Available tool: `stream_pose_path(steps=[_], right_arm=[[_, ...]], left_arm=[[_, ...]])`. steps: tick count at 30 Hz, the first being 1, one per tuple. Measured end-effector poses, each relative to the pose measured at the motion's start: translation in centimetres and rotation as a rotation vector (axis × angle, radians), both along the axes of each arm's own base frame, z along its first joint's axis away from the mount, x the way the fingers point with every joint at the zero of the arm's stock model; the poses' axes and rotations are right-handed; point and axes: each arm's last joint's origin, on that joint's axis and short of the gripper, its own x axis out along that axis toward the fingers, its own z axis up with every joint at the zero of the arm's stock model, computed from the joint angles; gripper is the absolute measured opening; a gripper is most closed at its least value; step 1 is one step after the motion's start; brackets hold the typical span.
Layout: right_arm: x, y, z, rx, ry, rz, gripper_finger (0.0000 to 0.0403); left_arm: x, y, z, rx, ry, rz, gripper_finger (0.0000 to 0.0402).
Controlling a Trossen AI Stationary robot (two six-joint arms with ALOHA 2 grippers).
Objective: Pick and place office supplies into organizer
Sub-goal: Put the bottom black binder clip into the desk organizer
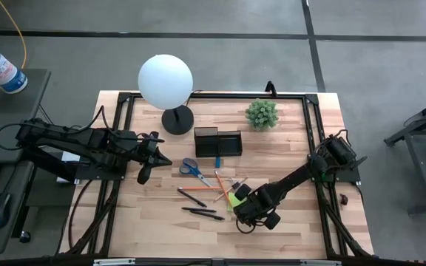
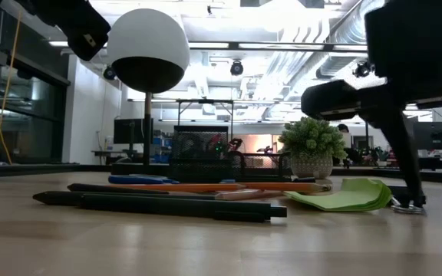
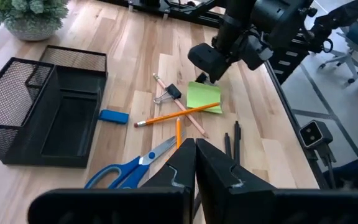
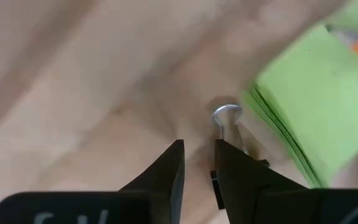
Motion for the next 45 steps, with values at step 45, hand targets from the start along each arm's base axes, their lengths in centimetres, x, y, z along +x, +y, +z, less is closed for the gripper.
stream_pose_path(steps=[45], right_arm=[[0.3,-1.9,-0.9,0.045,0.022,-0.033,0.0050]], left_arm=[[0.0,0.0,0.0,0.006,0.001,0.010,0.0001]])
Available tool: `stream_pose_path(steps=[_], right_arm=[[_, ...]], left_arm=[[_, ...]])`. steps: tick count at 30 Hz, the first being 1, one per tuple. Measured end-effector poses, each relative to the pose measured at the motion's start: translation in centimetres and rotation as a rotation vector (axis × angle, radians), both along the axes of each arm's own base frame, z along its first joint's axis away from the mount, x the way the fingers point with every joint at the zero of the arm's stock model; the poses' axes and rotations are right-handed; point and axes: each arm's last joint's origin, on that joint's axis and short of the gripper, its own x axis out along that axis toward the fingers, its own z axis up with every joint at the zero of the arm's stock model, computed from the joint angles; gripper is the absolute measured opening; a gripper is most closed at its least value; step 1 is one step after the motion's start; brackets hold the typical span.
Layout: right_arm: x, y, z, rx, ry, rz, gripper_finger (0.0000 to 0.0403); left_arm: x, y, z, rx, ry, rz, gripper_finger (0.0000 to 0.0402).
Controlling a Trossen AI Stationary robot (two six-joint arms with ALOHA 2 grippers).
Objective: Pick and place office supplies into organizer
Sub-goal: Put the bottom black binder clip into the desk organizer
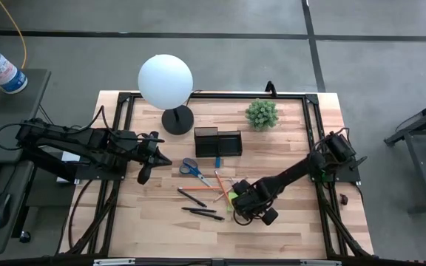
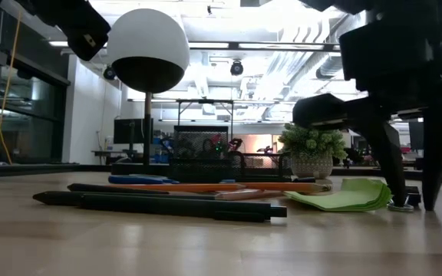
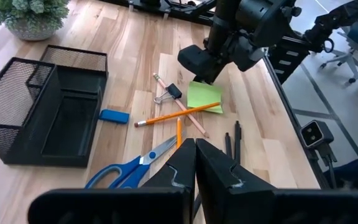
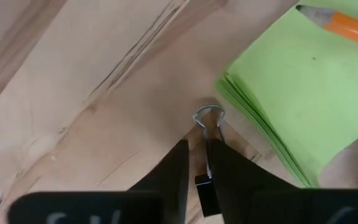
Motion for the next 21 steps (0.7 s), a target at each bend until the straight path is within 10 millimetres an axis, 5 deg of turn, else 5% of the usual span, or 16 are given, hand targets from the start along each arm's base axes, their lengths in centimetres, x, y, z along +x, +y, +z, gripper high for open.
stream_pose_path(steps=[4,12,21], right_arm=[[0.1,-0.3,0.0,0.007,0.005,-0.009,0.0006],[-0.1,-0.7,0.2,-0.008,0.019,-0.025,0.0002],[-1.9,-2.3,3.8,-0.053,0.057,-0.059,0.0000]], left_arm=[[0.0,0.0,0.0,0.007,-0.001,0.012,0.0001],[0.0,0.0,0.0,0.006,-0.001,0.012,0.0001],[0.0,0.0,0.0,0.007,0.000,0.013,0.0001]])
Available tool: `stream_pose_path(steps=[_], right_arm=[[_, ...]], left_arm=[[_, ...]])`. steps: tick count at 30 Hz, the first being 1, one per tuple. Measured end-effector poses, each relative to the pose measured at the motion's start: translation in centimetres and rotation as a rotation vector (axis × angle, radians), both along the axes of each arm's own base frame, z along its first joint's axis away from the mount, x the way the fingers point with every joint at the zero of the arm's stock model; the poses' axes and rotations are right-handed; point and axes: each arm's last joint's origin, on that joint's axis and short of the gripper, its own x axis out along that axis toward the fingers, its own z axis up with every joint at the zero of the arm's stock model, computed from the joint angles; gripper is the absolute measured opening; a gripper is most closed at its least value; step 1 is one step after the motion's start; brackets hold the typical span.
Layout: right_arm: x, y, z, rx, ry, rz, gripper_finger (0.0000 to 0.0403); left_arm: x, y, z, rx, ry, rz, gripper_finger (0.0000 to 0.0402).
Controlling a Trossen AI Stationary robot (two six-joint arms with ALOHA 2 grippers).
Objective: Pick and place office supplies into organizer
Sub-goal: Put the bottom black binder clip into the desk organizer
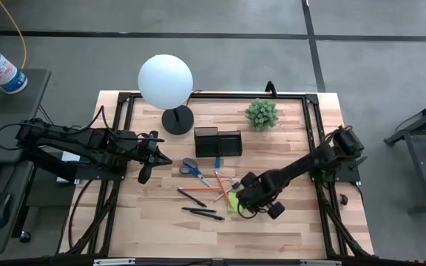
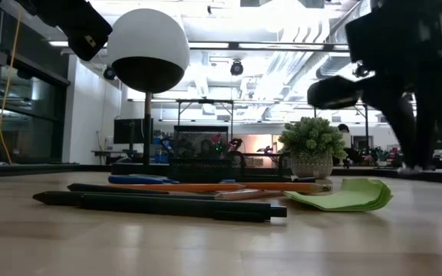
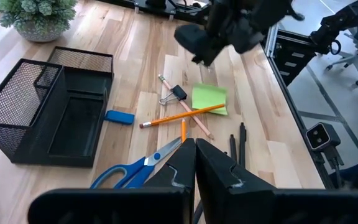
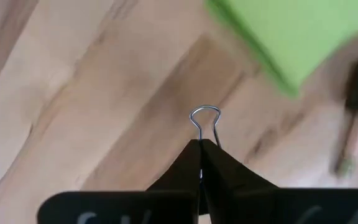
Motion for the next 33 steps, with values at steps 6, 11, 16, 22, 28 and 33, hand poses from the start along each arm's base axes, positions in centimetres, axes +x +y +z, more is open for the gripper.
stream_pose_path(steps=[6,11,16,22,28,33], right_arm=[[1.3,-2.7,1.5,-0.013,-0.116,-0.092,0.0000],[4.2,-5.6,2.8,0.010,-0.300,-0.208,0.0000],[6.9,-8.9,4.5,-0.009,-0.531,-0.338,0.0000],[10.0,-12.8,4.5,0.036,-0.786,-0.561,0.0000],[12.4,-13.6,2.6,-0.019,-0.791,-0.598,0.0000],[15.2,-13.3,1.8,-0.095,-0.751,-0.585,0.0000]], left_arm=[[0.0,0.0,0.0,0.000,0.000,0.000,0.0001],[0.0,0.0,0.0,-0.001,0.000,0.000,0.0001],[0.0,0.0,0.0,-0.003,0.000,0.001,0.0001],[0.0,0.1,0.0,0.011,-0.001,0.022,0.0001],[0.0,0.1,0.0,0.012,-0.001,0.023,0.0001],[0.0,0.1,0.0,0.012,-0.001,0.023,0.0001]])
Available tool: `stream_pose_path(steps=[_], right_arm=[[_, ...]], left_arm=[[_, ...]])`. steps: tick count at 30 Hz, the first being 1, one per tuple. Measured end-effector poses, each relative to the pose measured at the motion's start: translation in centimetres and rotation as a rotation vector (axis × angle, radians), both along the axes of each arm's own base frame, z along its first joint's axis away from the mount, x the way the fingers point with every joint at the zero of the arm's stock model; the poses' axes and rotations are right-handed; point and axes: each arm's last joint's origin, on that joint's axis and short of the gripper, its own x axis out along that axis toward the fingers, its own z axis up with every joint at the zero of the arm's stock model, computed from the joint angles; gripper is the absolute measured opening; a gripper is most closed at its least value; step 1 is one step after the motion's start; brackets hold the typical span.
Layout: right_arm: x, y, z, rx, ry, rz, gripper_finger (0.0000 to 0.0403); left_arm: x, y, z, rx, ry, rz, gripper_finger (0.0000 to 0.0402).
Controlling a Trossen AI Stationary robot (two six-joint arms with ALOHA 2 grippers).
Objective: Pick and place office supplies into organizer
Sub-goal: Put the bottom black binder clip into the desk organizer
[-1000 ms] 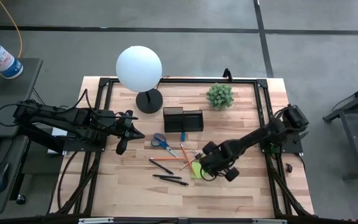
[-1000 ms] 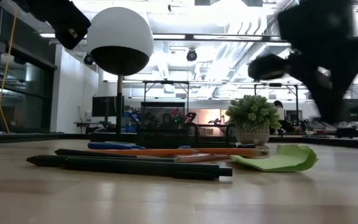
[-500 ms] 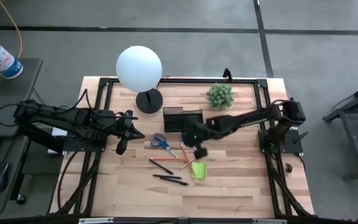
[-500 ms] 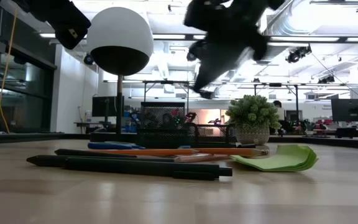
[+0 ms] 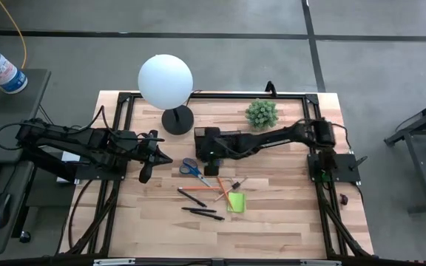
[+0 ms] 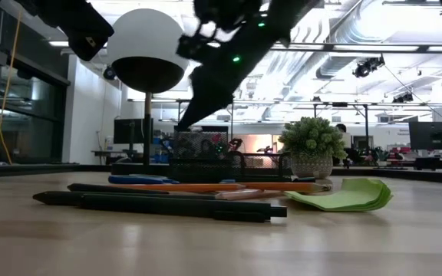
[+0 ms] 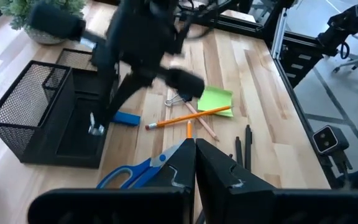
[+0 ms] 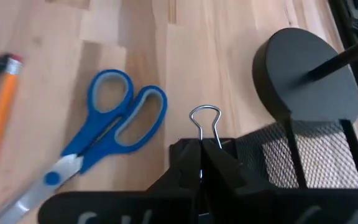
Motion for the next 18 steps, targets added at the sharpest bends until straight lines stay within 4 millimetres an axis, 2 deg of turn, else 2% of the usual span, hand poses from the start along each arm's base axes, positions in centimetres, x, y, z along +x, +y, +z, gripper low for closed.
stream_pose_path(steps=[4,9,13,18], right_arm=[[1.8,-0.2,-0.3,-0.062,0.091,-0.039,0.0000],[3.0,-0.4,-0.3,-0.085,0.168,-0.100,0.0000],[3.4,-0.3,0.4,-0.076,0.162,-0.096,0.0000],[2.9,-0.1,-0.4,-0.032,0.200,-0.139,0.0000]], left_arm=[[0.0,0.0,0.0,0.000,0.001,0.000,0.0001],[0.0,0.0,0.0,0.000,0.005,0.000,0.0001],[-0.1,0.0,-0.2,0.000,0.018,0.000,0.0001],[-0.2,0.0,-0.3,0.001,0.034,0.000,0.0001]])
